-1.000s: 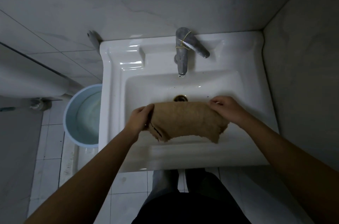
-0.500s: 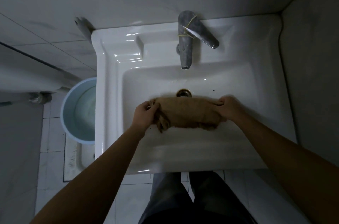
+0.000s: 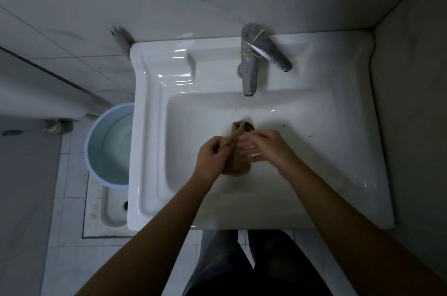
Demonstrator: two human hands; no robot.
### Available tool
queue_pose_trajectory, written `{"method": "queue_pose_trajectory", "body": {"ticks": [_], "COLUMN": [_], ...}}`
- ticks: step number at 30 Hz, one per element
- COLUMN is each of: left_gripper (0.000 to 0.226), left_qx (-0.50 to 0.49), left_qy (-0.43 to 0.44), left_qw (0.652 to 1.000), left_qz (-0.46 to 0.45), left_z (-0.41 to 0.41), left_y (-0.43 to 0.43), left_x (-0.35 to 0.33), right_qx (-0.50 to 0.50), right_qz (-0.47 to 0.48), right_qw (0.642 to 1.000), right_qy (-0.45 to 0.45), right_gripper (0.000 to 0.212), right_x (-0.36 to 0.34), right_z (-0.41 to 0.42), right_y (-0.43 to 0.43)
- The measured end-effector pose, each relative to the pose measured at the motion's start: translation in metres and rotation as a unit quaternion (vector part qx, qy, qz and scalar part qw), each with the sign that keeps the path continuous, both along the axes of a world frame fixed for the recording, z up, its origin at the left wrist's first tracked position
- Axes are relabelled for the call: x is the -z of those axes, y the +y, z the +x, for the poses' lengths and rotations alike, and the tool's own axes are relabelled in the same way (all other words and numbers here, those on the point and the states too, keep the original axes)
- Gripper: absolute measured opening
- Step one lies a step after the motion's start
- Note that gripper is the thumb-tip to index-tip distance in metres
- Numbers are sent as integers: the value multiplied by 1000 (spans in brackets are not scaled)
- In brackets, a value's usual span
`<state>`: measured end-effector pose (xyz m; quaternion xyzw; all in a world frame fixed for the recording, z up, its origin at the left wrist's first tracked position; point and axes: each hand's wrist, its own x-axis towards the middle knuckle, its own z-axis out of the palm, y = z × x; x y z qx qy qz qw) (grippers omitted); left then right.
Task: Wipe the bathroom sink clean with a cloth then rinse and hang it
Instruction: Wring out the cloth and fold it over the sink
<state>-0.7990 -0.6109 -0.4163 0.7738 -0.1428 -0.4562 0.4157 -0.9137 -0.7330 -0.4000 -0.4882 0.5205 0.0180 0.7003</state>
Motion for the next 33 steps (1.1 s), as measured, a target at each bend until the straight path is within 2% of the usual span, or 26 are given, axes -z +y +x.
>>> {"method": "queue_pose_trajectory", "body": {"ticks": [2, 5, 7, 9, 11, 14, 17, 20, 24, 29, 31, 33], "left_gripper": [24, 21, 20, 14, 8, 3, 4, 12, 20, 18, 19, 25], "left_qx": [1, 36, 90, 124, 131, 131, 184, 280, 384, 257, 210, 206], "left_qy": [18, 65, 59, 16, -33, -82, -196, -245, -174, -154, -168, -167], "left_qw": [1000, 997, 994, 992, 991, 987, 962, 928, 901, 948, 956, 956], "left_qz": [16, 15, 4, -1, -20, -52, -53, 10, 104, 112, 119, 129], "left_z": [6, 11, 15, 23, 34, 46, 42, 27, 5, 9, 16, 22], "left_y": [3, 1, -2, -5, -8, -11, -6, 11, 39, 29, 16, 5], "left_x": [0, -7, -13, -15, -15, -15, -12, 4, 34, 45, 49, 53], "right_qx": [-73, -214, -308, -354, -332, -233, -230, -300, -399, -329, -297, -289], "right_qz": [-159, -210, -251, -301, -335, -386, -429, -407, -293, -282, -304, -317], "right_qw": [983, 954, 918, 885, 880, 892, 873, 860, 859, 895, 897, 892], "right_qy": [53, 15, -2, 35, 59, 37, 21, 73, 131, 108, 117, 145], "right_gripper": [23, 59, 52, 28, 12, 15, 15, 13, 10, 7, 10, 17], "right_x": [19, 29, 27, 24, 17, 1, -3, 22, 54, 53, 56, 63], "right_z": [-10, -16, -13, -10, -14, -24, -32, -50, -74, -69, -58, -48], "right_y": [-11, -15, -15, -18, -27, -41, -40, -23, 8, -5, -21, -35]}}
